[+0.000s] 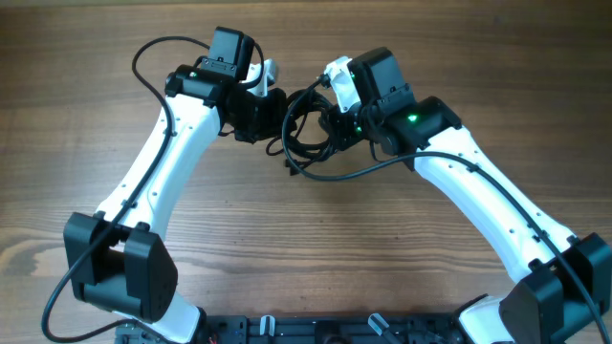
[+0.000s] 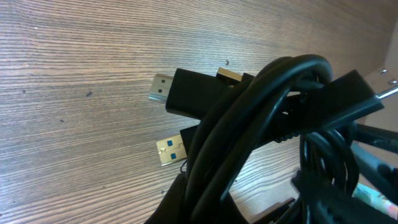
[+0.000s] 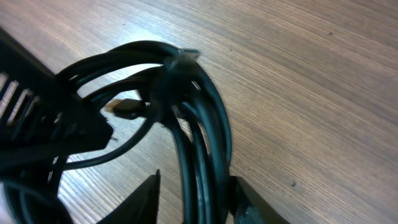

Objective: Untangle cables

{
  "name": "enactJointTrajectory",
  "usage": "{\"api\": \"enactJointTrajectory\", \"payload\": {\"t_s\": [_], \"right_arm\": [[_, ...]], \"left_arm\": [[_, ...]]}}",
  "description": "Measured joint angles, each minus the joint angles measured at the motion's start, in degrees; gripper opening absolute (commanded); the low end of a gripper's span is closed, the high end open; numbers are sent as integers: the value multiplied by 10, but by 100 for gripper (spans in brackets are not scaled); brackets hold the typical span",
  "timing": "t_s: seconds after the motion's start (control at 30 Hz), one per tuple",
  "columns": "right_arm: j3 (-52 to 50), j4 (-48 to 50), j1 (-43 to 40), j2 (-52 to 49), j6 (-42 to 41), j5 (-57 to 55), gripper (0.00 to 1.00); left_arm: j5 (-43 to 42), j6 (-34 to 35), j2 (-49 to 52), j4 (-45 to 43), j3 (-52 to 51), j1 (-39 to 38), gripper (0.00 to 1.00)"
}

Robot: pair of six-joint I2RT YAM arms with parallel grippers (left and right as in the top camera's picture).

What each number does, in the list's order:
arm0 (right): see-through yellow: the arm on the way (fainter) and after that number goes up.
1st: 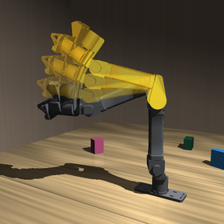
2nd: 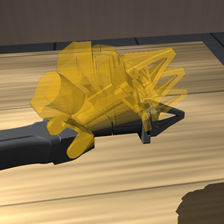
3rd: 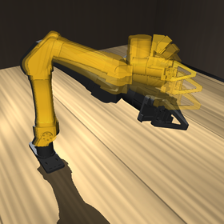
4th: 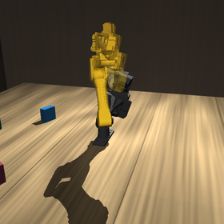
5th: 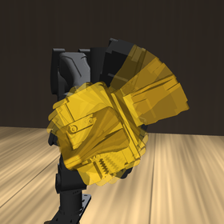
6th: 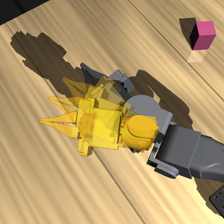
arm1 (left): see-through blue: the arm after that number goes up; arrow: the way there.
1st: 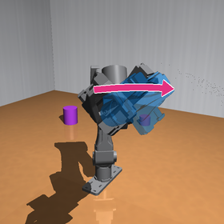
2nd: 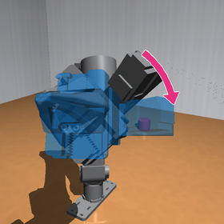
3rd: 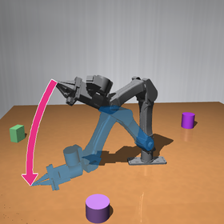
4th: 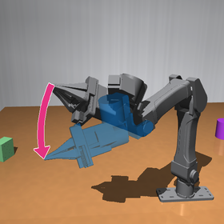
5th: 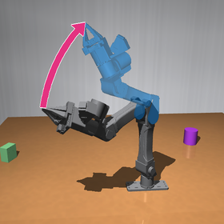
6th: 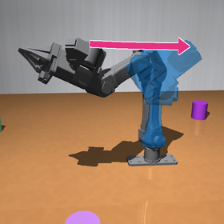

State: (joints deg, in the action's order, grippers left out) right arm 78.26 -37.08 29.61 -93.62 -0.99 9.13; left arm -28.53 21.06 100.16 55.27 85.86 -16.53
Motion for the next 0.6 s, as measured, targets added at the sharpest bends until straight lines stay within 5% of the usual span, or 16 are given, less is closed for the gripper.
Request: {"api": "enactJointTrajectory", "payload": {"t_s": [0.2,0.4,0.6], "right_arm": [[0,1,-1,0,-73,-11,4],[0,8,2,2,-187,10,4],[0,-2,-69,95,-233,157,4]], "left_arm": [[9,14,0,0,0,0,4],[96,125,-6,3,0,-14,4],[146,176,-18,-4,5,2,4]]}}
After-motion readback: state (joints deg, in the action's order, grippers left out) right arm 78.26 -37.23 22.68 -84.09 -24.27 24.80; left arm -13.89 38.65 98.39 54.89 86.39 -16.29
